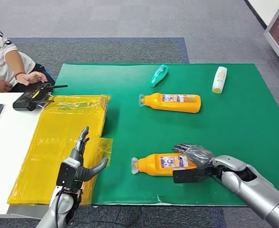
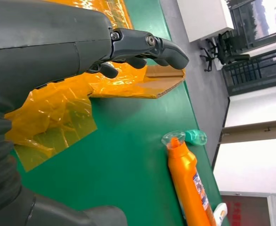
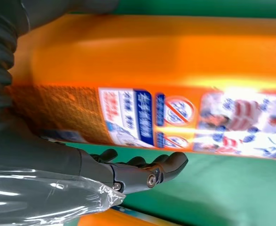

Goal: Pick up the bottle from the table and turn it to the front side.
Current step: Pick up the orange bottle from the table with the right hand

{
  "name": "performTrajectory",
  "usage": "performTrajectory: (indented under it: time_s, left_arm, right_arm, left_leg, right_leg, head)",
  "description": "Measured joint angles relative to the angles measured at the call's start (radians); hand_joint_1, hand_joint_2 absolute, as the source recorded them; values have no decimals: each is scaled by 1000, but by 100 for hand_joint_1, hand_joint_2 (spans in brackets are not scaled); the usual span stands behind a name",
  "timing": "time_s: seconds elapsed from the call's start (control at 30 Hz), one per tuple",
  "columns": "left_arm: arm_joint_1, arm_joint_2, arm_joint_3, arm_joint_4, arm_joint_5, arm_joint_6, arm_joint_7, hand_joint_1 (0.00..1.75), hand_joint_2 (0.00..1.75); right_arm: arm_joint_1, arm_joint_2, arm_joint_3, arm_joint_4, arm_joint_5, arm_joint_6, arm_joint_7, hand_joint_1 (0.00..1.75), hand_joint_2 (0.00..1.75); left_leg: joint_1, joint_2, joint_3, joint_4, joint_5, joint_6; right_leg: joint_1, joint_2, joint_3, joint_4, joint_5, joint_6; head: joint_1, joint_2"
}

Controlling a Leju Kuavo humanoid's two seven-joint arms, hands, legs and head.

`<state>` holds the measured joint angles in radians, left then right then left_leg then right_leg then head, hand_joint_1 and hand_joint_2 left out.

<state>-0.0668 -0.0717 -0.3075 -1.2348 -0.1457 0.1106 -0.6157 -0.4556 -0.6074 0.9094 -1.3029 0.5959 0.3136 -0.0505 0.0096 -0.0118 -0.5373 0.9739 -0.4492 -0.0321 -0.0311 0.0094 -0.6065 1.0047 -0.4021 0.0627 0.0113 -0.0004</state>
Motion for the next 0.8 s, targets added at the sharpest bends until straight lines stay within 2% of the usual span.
performTrajectory:
  time_s: [0.17, 0.37, 0.8]
  left_arm:
    - [8, 0, 14, 0, -3, -1, 1, 0, 175]
    - [9, 0, 17, 0, -9, -2, 1, 0, 175]
    - [7, 0, 17, 0, -11, -2, 1, 0, 175]
  right_arm:
    - [-26, -46, -6, -10, -3, 60, 6, 0, 175]
    - [-33, -85, -5, -26, -16, 84, 7, 0, 175]
    - [-32, -95, 19, -27, -44, 80, -4, 0, 175]
  left_leg:
    - [0, 0, -1, 1, 0, 0]
    - [0, 0, -2, 1, 0, 0]
    - [0, 0, -3, 1, 0, 0]
  right_leg:
    - [0, 0, 0, 0, 0, 0]
    - [0, 0, -1, 0, 0, 0]
    - [0, 0, -2, 0, 0, 0]
  head:
    - [0, 0]
    - [0, 0]
    - [0, 0]
